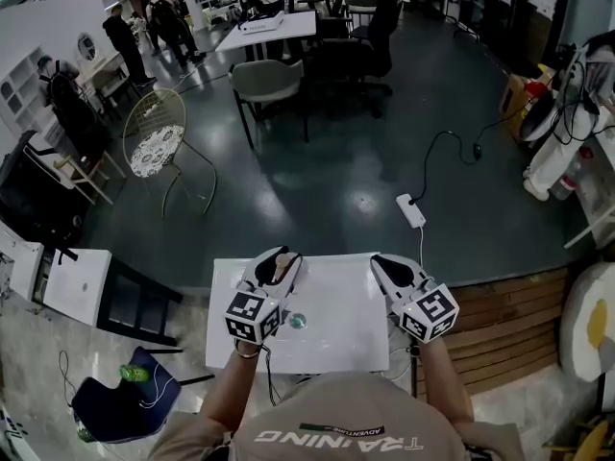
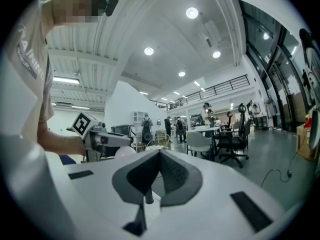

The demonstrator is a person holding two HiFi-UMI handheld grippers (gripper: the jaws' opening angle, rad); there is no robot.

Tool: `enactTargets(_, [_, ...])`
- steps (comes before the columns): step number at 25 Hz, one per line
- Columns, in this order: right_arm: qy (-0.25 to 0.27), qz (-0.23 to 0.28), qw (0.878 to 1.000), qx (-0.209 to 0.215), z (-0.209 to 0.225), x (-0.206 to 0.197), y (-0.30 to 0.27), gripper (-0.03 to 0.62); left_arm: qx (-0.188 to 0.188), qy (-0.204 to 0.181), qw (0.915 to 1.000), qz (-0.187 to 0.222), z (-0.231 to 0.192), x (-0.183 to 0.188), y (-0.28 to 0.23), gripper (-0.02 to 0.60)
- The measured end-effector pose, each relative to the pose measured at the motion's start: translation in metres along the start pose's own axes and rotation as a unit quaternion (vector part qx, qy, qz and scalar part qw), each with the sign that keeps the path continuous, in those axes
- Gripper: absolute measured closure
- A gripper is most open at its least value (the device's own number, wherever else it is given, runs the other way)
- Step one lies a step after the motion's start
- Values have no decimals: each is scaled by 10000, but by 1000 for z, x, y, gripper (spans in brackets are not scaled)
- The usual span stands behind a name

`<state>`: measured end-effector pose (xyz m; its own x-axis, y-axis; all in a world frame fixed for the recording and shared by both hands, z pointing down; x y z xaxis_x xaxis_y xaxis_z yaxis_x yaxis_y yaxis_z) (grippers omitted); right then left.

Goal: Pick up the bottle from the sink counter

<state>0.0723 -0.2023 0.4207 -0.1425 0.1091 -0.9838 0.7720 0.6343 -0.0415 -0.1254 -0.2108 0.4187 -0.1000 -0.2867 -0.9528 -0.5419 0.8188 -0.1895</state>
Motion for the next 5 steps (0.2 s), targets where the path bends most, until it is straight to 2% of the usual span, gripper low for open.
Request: enactTargets(5, [-19, -22, 10000, -44, 0, -2, 1, 585, -16, -20, 10000, 9, 0, 0, -2, 449])
Point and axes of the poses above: the fingertips, and each gripper's own axes: y backward along the fingers, z to its right, x out of its top, the point moved 3 cm from there along y, backward along the fingers, and after that the axes turned 13 degrees about y, right-handed, at the moved point
